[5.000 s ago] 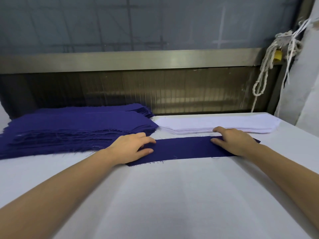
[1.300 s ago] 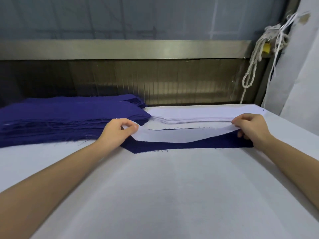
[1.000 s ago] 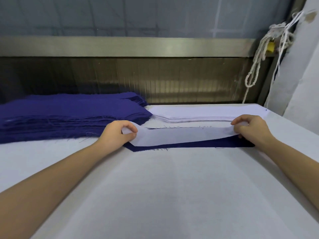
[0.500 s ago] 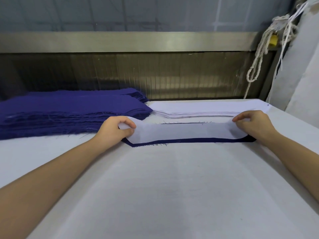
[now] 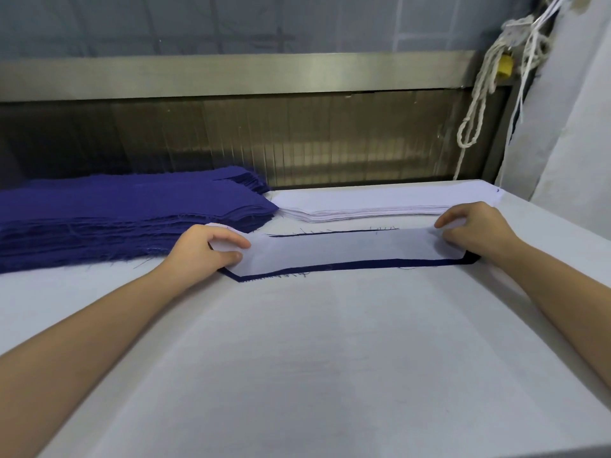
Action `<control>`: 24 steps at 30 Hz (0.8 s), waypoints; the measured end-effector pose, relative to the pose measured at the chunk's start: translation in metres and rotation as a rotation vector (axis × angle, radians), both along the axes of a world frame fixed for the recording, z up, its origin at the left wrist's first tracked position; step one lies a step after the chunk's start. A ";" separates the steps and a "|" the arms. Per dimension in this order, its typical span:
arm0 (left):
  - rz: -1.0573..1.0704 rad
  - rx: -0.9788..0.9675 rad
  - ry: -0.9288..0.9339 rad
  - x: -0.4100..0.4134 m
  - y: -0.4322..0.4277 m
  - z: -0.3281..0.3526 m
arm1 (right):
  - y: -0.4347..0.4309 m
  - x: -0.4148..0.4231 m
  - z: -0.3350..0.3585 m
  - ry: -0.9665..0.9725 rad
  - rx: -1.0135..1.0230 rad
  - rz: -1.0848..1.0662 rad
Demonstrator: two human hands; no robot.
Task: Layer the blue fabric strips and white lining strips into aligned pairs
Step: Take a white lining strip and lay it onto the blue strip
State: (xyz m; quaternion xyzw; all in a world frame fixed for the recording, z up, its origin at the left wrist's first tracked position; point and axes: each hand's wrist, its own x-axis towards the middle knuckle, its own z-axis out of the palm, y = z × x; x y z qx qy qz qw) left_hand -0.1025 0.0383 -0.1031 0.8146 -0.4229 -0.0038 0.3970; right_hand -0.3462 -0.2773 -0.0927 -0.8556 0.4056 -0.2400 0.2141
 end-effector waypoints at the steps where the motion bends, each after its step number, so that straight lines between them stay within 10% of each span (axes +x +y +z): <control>1: 0.008 0.007 -0.004 -0.001 0.000 0.000 | 0.000 0.000 0.000 0.010 0.002 0.000; 24: 0.095 0.118 -0.106 0.001 0.005 0.004 | -0.002 -0.001 0.001 0.046 -0.025 0.015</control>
